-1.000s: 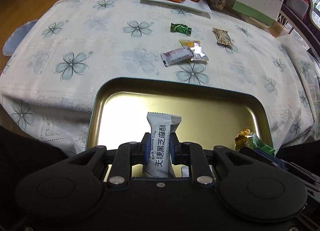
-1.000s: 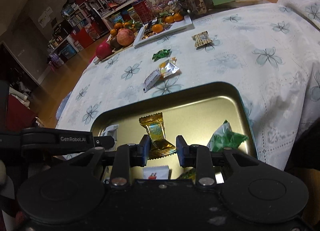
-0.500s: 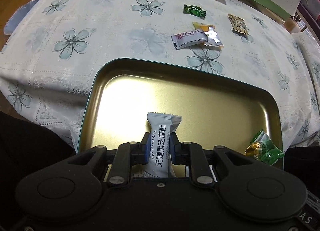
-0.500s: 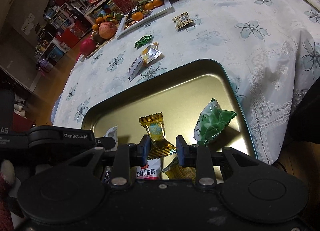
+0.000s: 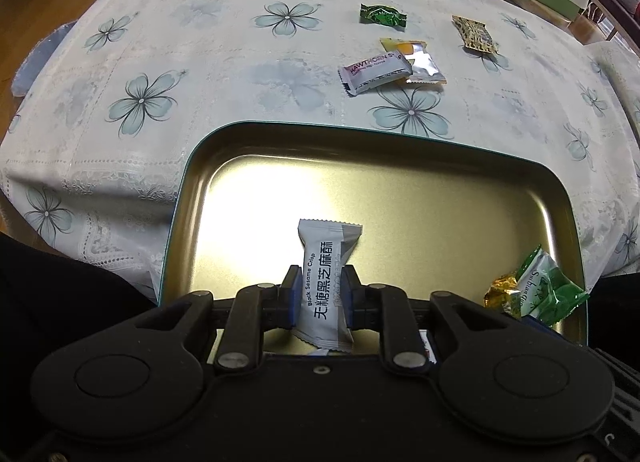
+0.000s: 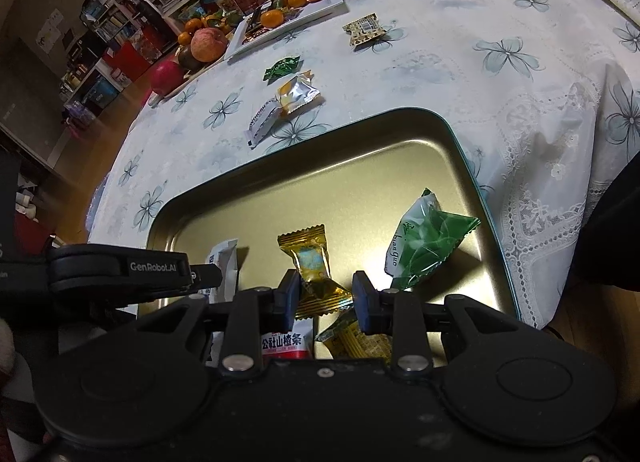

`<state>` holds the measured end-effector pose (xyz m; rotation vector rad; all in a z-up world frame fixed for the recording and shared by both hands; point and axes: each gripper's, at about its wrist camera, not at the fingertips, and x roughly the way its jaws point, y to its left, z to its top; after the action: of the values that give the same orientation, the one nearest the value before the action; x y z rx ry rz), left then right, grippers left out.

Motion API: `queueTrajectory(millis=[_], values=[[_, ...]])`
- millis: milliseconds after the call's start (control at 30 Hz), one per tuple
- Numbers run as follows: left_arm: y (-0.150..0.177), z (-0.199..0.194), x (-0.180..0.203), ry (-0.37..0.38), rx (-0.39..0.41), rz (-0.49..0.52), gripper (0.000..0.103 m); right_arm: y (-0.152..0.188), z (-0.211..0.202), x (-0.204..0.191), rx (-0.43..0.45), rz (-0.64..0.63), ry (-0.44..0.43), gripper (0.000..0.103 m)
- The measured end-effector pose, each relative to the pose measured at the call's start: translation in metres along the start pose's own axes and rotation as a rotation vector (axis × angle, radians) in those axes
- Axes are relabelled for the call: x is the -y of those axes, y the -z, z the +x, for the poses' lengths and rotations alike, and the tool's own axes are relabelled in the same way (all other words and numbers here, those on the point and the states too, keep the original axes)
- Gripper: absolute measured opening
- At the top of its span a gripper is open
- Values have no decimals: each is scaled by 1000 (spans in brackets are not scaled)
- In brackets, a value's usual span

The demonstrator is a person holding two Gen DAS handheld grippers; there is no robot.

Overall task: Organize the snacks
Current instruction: 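Open right tool to drop the gold candy into the tray, then open left tool to drop the white sesame crisp packet into the tray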

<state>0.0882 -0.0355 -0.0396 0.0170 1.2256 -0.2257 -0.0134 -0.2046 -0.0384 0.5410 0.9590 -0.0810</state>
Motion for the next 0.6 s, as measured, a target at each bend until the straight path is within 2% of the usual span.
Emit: queueTrajectory(millis=[600], values=[[0, -2, 2, -16, 7, 10, 29, 0, -4, 4, 18, 22, 6, 33]])
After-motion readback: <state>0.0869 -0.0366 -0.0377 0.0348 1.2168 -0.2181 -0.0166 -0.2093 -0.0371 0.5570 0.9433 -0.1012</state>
